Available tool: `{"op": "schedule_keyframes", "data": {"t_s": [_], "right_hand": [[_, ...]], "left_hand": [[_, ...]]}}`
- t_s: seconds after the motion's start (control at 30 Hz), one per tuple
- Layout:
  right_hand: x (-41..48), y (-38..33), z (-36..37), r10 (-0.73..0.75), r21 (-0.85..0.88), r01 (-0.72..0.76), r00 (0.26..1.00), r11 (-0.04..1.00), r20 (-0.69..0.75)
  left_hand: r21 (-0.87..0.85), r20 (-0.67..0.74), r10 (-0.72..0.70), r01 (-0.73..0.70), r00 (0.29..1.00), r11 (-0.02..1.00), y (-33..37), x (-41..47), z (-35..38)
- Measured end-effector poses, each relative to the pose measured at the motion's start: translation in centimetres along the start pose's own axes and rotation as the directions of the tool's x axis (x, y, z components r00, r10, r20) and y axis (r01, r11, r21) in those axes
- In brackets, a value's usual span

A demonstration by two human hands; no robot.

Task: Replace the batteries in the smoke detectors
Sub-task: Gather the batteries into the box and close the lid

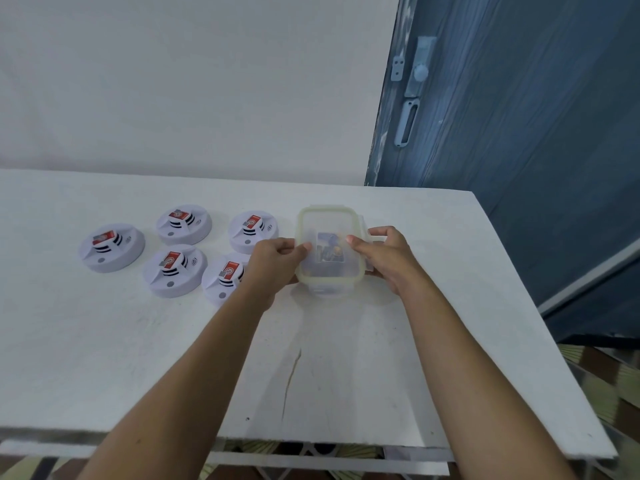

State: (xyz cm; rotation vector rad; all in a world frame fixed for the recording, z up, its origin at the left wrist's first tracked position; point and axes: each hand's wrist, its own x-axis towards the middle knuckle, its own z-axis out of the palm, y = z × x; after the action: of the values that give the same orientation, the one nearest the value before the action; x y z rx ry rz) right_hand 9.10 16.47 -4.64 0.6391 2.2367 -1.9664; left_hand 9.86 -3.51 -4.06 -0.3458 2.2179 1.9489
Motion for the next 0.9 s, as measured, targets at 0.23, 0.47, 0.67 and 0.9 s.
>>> {"op": "schedule_keyframes", "data": {"t_s": [0.23, 0.47, 0.67, 0.9], "right_hand": [[0.3, 0.1, 0.1, -0.007, -0.029, 0.007, 1.0, 1.0, 0.0], [0.1, 0.7, 0.4, -0.062, -0.122, 0.06, 0.998, 0.991, -0.01], [-0.7, 1.1, 1.1, -0.134, -0.181, 0.12, 0.989, 0.976, -0.068], [-1.0, 0.9, 1.0, -0.126, -0.193, 0.111, 0.99, 0.975, -0.07]], "left_hand": [[-0.021, 0.029, -0.049, 0.05, 0.998, 0.999, 0.0, 0.0, 0.0], [-0.026, 0.036, -0.039, 0.04, 0.999, 0.999, 0.1, -0.4, 0.3], [0.012, 0.047, 0.002, -0.003, 0.999, 1.0, 0.3, -0.8, 0.4], [0.105, 0.076, 0.057, -0.065, 0.995, 0.992, -0.1, -0.7, 0.0]]}}
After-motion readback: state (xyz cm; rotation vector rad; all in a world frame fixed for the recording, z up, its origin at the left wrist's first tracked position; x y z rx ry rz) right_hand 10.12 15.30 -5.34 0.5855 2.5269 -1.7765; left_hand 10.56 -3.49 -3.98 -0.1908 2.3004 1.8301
